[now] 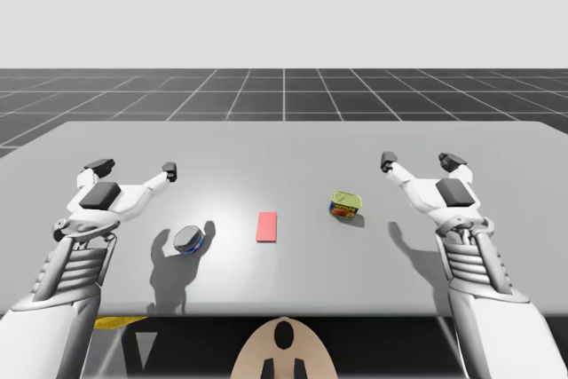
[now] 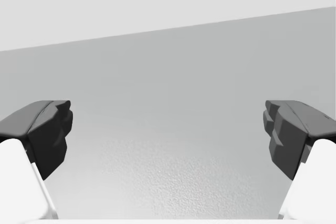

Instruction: Look at the card. If it is red, pick the object on the left. If it is green, pick the object on the right.

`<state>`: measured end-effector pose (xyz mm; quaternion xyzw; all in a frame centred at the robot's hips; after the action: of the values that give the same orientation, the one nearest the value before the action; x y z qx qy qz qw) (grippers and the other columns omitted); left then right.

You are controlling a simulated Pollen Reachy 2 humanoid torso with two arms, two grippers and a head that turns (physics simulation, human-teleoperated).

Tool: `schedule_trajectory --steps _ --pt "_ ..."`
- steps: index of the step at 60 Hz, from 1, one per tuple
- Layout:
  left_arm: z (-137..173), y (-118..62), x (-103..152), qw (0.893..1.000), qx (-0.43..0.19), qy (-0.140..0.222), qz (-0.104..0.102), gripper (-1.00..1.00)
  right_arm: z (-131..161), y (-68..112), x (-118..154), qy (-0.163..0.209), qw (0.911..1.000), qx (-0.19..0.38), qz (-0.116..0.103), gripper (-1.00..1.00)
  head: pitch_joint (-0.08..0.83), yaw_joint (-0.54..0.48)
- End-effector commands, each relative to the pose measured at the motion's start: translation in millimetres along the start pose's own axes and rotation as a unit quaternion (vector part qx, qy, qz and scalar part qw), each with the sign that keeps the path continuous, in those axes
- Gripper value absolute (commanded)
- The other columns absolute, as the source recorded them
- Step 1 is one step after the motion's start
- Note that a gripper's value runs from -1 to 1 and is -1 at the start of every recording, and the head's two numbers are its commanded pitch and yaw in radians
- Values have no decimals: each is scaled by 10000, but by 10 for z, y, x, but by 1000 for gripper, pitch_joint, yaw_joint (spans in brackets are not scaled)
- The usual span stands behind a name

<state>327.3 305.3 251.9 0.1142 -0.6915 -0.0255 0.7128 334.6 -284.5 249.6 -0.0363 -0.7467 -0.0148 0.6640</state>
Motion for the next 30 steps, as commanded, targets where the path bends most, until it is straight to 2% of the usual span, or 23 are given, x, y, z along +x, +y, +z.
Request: schedule_trajectory --steps 1,3,6,11,30 --pt "-1 5 -1 10000 7 5 0 -1000 15 31 -10 -80 9999 -98 -110 -1000 -53 9" --pt "-2 9 0 10000 13 3 4 -1000 20 38 1 -116 9999 -31 -62 -1000 -49 10" --pt "-1 12 2 10000 15 3 15 -1000 18 37 15 -92 9999 -23 -126 -1000 -42 12" --pt "-1 19 5 10000 21 4 29 -1000 16 29 24 11 10000 15 -54 -1000 -7 14" --pt "-7 3 -6 10000 10 25 -30 -1000 5 35 14 18 9999 -116 -1 -1000 291 -11"
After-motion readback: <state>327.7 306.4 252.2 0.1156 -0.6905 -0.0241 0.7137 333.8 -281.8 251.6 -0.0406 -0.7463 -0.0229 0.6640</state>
